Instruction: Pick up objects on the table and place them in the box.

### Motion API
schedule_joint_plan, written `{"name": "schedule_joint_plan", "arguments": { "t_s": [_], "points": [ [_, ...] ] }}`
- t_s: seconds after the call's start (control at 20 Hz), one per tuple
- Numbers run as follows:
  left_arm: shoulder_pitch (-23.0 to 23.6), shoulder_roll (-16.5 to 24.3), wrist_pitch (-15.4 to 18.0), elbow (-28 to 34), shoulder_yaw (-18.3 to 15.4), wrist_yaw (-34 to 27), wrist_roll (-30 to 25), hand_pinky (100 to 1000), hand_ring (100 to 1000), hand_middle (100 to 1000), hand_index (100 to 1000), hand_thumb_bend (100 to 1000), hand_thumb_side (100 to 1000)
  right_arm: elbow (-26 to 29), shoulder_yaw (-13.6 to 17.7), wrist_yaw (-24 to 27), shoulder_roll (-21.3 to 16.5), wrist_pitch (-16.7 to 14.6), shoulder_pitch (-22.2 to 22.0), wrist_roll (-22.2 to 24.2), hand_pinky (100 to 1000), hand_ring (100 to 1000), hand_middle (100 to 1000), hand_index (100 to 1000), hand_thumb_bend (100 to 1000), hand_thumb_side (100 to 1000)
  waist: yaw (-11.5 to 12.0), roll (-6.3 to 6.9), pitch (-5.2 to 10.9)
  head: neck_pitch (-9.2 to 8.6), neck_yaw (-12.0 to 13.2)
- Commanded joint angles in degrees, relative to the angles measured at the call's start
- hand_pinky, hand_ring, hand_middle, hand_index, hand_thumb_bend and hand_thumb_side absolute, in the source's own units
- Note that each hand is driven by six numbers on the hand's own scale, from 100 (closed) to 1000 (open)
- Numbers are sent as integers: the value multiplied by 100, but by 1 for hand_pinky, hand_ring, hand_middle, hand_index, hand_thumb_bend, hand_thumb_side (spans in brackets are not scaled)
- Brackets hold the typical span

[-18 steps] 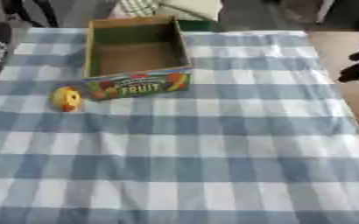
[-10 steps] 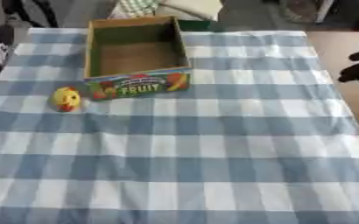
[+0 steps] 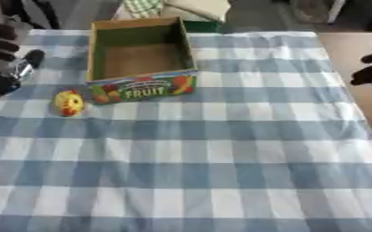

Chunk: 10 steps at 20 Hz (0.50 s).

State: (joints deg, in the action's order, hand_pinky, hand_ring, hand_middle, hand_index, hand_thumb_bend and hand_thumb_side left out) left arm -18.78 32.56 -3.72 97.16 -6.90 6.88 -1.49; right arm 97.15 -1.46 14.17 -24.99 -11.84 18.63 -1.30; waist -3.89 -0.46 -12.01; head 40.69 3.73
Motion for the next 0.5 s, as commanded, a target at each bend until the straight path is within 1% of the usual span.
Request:
{"name": "schedule_joint_plan", "arguments": {
  "t_s": [0.05,0.3,0.5],
  "points": [
    [-132,510,-36,-106,211,334,-328,669,665,662,744,551,234,89,19,3,-106,-13,78,19,571,570,620,792,100,411,-14,19,93,-53,15],
    [-360,980,-6,-479,614,842,-836,681,674,687,755,595,231,87,2,6,-115,-8,77,33,571,569,620,791,100,411,-43,38,106,-36,37],
    [-639,1132,-34,-819,759,1270,-1264,680,671,693,751,611,211,82,-9,8,-112,-5,73,44,571,570,620,792,100,411,-54,45,117,-19,40]
  ]
}}
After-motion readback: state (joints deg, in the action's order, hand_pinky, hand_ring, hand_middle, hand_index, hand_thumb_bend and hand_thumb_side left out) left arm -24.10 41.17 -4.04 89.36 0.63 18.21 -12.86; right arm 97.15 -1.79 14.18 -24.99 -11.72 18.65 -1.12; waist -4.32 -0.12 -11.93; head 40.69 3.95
